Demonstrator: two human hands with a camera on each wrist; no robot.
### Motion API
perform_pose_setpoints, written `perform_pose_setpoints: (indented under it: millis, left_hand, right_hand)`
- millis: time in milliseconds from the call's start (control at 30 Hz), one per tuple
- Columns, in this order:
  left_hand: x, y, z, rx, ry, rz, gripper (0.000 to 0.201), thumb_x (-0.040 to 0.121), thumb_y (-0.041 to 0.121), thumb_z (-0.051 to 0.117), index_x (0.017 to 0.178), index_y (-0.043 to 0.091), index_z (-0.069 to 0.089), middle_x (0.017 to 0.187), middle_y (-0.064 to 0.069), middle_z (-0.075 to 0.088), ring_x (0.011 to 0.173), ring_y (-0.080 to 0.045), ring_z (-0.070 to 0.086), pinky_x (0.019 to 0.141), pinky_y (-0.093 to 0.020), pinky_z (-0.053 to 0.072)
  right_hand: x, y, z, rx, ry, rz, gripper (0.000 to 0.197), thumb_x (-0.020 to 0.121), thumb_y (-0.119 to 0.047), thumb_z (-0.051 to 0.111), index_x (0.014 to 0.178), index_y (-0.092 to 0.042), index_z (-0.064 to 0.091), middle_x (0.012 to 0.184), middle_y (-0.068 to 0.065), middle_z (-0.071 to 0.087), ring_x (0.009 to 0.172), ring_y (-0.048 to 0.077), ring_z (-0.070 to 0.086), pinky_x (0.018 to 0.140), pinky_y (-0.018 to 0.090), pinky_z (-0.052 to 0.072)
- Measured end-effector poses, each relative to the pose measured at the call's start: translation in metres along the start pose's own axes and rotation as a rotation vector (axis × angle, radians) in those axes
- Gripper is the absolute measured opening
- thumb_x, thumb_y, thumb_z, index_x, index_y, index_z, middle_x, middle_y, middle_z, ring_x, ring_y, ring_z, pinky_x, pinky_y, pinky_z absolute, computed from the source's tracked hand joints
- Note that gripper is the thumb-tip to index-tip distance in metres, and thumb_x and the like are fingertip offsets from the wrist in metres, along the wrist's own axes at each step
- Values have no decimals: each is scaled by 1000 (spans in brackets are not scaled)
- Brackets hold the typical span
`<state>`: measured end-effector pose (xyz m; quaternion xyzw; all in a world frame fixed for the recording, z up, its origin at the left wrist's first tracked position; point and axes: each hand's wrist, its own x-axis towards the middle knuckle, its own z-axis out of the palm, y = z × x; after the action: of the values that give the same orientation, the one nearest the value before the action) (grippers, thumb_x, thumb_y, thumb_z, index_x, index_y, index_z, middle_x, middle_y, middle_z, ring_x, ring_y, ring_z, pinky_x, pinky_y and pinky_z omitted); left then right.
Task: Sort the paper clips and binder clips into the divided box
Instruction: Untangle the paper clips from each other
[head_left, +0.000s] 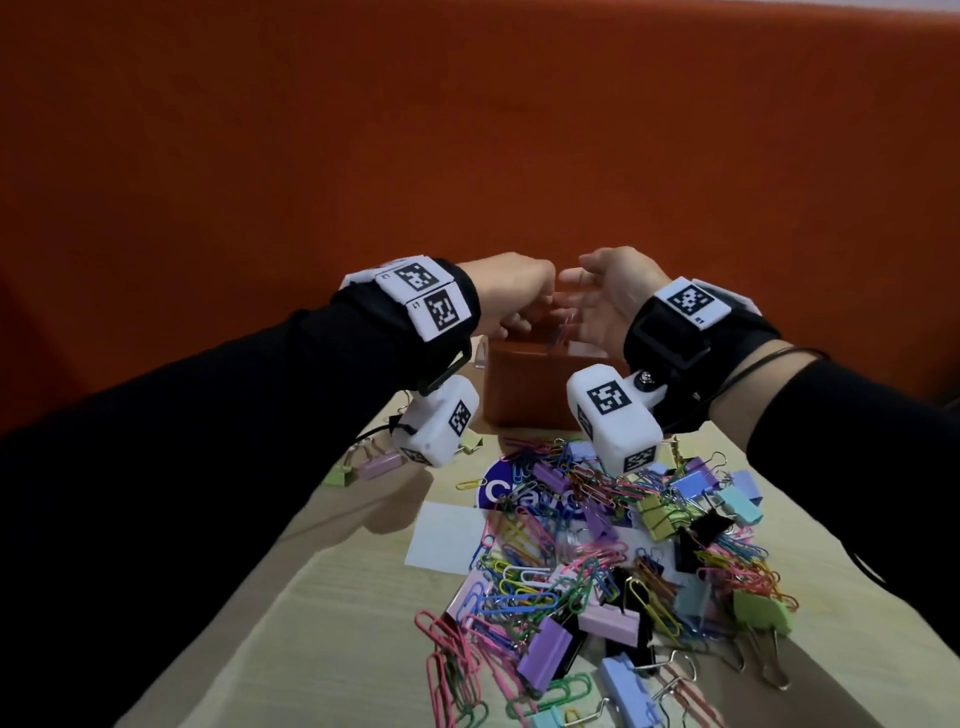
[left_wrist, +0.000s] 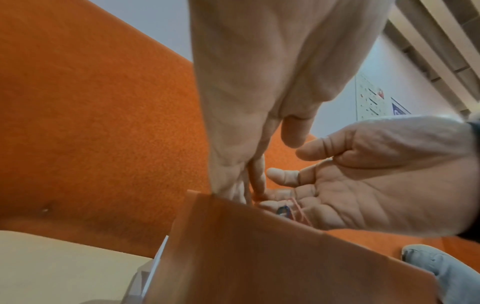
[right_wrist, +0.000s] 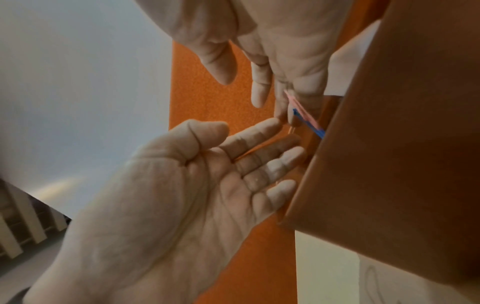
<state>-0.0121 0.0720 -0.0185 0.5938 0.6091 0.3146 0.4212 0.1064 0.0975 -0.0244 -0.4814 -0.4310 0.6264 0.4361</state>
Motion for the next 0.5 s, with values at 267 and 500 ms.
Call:
perform_pose_setpoints:
  millis: [267, 500]
  left_hand:
    - [-25, -17, -13, 505, 99, 315, 6, 85, 24, 61, 84, 19, 65, 77, 5, 61, 68, -13, 53, 56, -24, 42]
    - [-41, -41, -6, 822, -162, 200, 4, 80, 19, 72, 82, 16, 73, 70, -2, 72, 55, -11, 62, 51, -22, 50]
  right_hand:
    - [-22, 6, -6, -316, 21, -169, 15, 93, -12, 49, 82, -13, 58, 88, 9, 58, 83, 22, 57, 68, 38, 54]
    - [-49, 28, -2, -1066, -121, -485, 16, 84, -7, 62, 70, -15, 63, 59, 5, 64, 46, 10, 58, 61, 31, 56]
